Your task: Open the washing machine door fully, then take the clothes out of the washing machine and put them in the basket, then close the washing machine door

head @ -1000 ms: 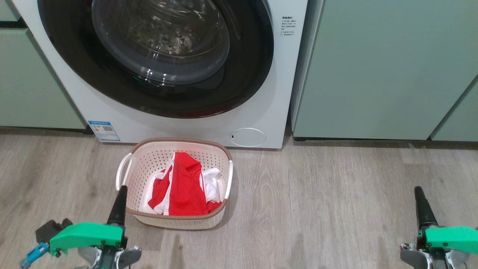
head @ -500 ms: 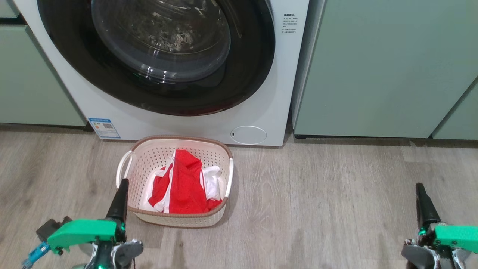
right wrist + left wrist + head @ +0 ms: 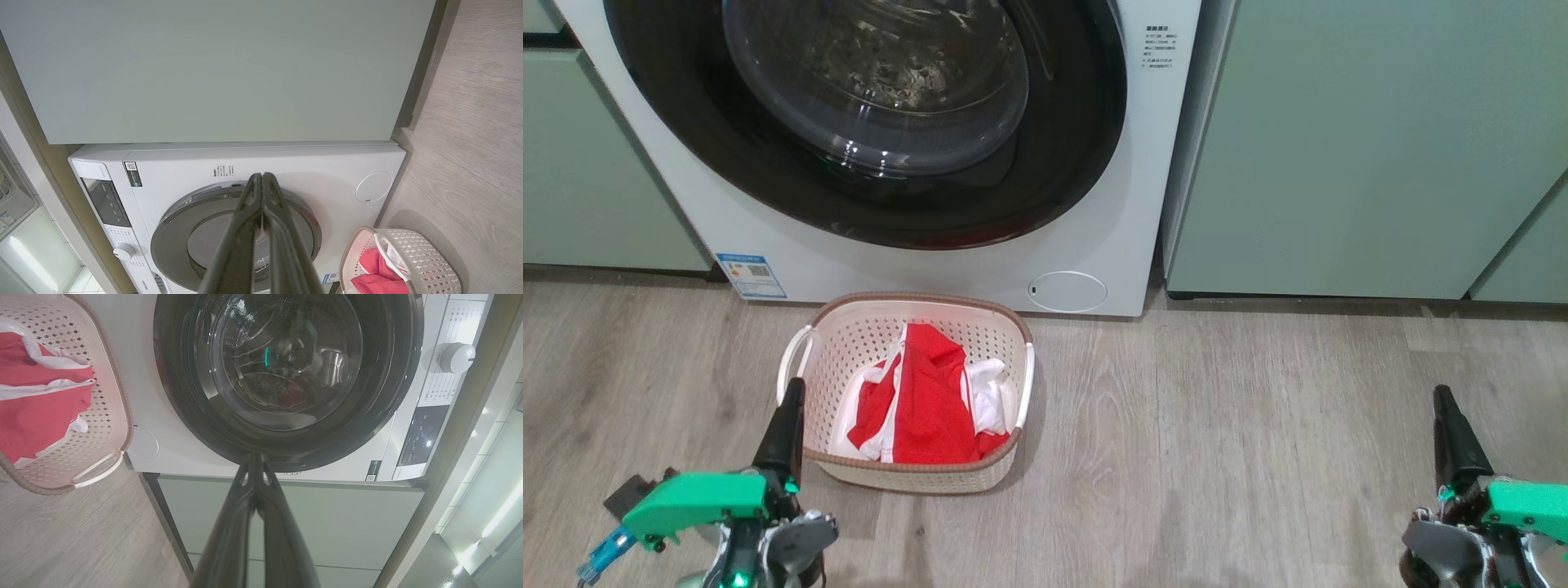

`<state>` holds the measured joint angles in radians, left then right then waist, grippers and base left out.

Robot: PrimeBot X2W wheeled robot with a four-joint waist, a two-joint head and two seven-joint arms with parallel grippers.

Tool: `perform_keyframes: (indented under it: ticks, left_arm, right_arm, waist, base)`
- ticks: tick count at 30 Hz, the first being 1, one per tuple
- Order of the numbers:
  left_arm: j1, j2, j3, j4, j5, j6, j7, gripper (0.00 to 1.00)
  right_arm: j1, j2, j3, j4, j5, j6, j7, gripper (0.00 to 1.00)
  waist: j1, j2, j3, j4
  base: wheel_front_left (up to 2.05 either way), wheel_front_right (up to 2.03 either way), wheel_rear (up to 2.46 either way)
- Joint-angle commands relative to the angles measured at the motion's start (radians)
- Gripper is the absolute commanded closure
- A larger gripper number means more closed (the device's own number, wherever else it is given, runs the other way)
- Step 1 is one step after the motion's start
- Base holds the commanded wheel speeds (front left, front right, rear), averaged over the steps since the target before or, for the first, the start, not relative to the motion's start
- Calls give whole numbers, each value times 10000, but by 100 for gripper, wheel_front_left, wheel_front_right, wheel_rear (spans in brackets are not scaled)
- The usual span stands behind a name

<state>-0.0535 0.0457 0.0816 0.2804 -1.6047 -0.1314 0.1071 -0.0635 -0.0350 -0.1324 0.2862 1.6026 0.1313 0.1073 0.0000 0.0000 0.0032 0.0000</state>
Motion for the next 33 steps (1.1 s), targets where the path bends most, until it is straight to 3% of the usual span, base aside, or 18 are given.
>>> perform_keyframes:
  ticks: [1, 33]
  left_arm:
    - [-546, 45, 325, -354, -37, 8, 64, 100]
    - [-546, 45, 323, -354, -39, 8, 62, 100]
  right_arm:
    - [-444, -152, 186, -414, 61, -6, 59, 100]
    - [-444, -152, 187, -414, 61, -6, 59, 100]
  waist:
    - [0, 0, -1, 0]
    - [0, 0, -1, 0]
  base:
    - [0, 0, 0]
    - [0, 0, 0]
